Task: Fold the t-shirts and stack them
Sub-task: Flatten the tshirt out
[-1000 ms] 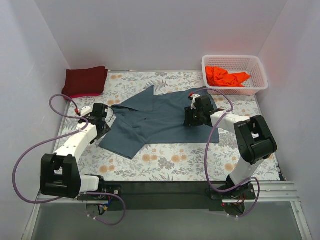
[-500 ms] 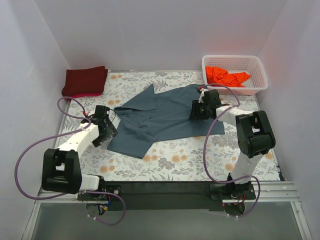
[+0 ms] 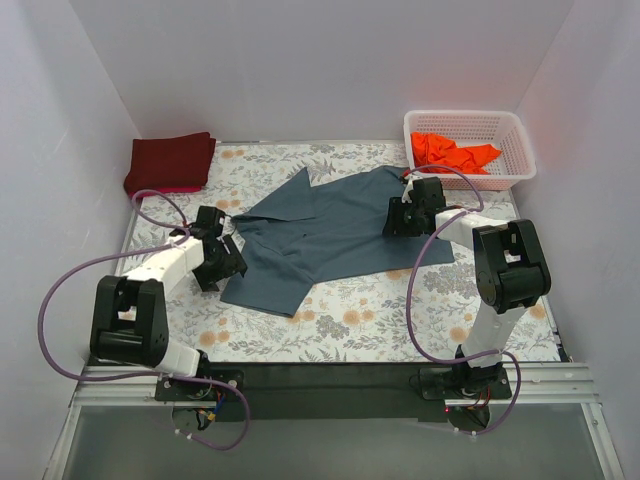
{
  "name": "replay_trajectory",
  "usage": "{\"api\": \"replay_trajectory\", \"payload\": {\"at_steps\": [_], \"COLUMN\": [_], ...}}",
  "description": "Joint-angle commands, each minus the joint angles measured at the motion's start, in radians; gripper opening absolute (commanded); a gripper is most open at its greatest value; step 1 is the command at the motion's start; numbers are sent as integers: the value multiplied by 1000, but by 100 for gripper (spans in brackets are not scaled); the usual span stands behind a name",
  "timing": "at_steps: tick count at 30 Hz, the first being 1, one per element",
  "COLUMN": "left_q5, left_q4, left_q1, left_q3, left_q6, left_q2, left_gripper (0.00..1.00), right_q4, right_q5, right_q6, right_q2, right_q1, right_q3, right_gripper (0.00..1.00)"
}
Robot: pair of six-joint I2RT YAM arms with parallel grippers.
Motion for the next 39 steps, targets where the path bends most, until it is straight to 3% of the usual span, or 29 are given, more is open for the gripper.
{"api": "replay_trajectory", "payload": {"at_steps": [1, 21, 24, 30, 34, 39], "left_q5": [6, -27, -18, 6, -7, -122], "left_q4": [-75, 19, 38, 47, 6, -63], "left_q1": [-2, -15, -18, -19, -19, -10], "left_q3": [64, -80, -114, -139, -104, 5], "left_q6": [-7, -97, -102, -110, -127, -133], "left_q2": [8, 65, 72, 14, -73, -236], "left_gripper": [68, 59, 44, 0, 0, 0], "right_q4": [-93, -76, -75, -75, -76, -98], "right_q5": [47, 21, 21, 15, 1, -8], "right_q6": [-10, -4, -2, 2, 4, 9], "right_q2": [20, 26, 28, 20, 0, -85], "right_q1": [-14, -12, -12, -12, -14, -9], "right_q3": [-30, -43, -45, -48, -60, -99], "right_gripper": [52, 52, 52, 51, 51, 52]}}
